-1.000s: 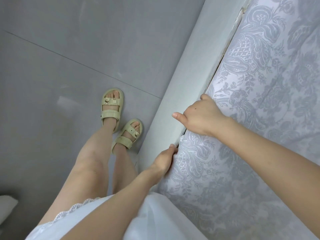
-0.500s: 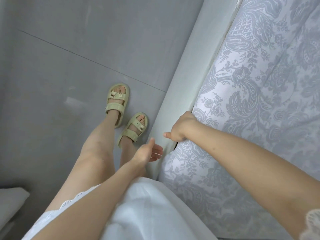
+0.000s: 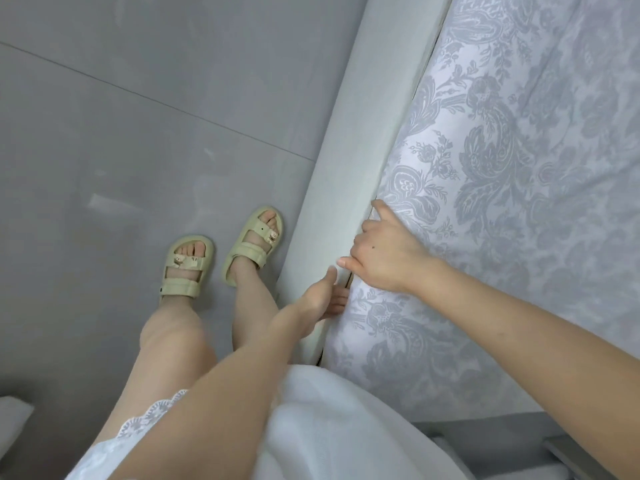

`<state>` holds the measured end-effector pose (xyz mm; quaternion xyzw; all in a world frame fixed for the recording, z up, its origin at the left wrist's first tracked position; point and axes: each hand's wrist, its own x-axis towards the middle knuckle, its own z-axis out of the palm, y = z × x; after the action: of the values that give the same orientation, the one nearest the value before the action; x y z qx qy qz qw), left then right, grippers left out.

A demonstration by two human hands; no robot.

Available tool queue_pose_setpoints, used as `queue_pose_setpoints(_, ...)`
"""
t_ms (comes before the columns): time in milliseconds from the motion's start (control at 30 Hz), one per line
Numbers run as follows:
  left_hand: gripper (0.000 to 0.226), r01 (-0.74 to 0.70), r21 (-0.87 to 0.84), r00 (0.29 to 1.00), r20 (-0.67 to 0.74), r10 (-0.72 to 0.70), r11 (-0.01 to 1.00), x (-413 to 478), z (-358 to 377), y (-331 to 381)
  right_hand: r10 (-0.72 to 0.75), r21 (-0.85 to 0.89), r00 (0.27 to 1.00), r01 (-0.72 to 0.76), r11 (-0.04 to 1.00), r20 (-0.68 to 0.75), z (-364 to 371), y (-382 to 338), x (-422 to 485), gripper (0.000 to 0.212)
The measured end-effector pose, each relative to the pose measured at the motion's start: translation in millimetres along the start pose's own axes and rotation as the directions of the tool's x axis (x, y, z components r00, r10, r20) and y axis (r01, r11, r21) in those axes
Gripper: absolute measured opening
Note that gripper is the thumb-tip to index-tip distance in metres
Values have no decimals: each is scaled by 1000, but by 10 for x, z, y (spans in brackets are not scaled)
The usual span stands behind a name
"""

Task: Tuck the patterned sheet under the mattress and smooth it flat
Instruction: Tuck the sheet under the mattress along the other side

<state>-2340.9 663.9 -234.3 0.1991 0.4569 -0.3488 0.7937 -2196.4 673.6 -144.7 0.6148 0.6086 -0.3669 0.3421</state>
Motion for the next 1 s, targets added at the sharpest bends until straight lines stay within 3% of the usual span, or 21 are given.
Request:
queue_pose_setpoints(67,68,-67,-3,996,-53,67,998,-8,-108,-84,44,94,990,-31,995,-136,112,-86,-61,73)
queue_pose_setpoints(167,58,-147,-31,984,-111,143,989,-134,-137,-302,189,320,912,-68,945,-364,225,-226,-170,59)
queue_pose_setpoints(333,52,-142,20,988,-53,143,990,-331,-66,-647,203,321,851,-43,946,-484,515,-566,-454,47)
queue_pose_setpoints(467,55,-136,67,991,32,134,989,-329,156,-760,335,395,751,-109,912,-569,715,-852,-626,38)
queue_pose_setpoints(533,56,-106,38,994,30,105,994,-283,202,-821,413,442,711,-158,883,-570,878,-1005,-671,36)
queue_pose_setpoints(700,57,-106,37,994,34,105,994,-252,-165,-846,415,491,759,-145,859,-501,1369,-1516,-809,36)
queue_pose_setpoints(833,44,-246,146,940,-206,273,958,-573,-245,-590,355,589,849,-66,805,-391,1543,-1934,-1070,37)
queue_pose_setpoints(867,40,-284,190,912,-250,326,940,-689,-185,-505,344,648,873,-43,760,-346,1481,-1970,-1157,33)
queue_pose_setpoints(933,33,-324,299,871,-276,406,898,-957,18,-315,390,838,894,-31,544,-220,1294,-1979,-1386,30)
queue_pose_setpoints(1000,25,-355,404,839,-260,477,843,-1253,272,-119,512,927,848,-71,369,-138,1109,-1901,-1669,29)
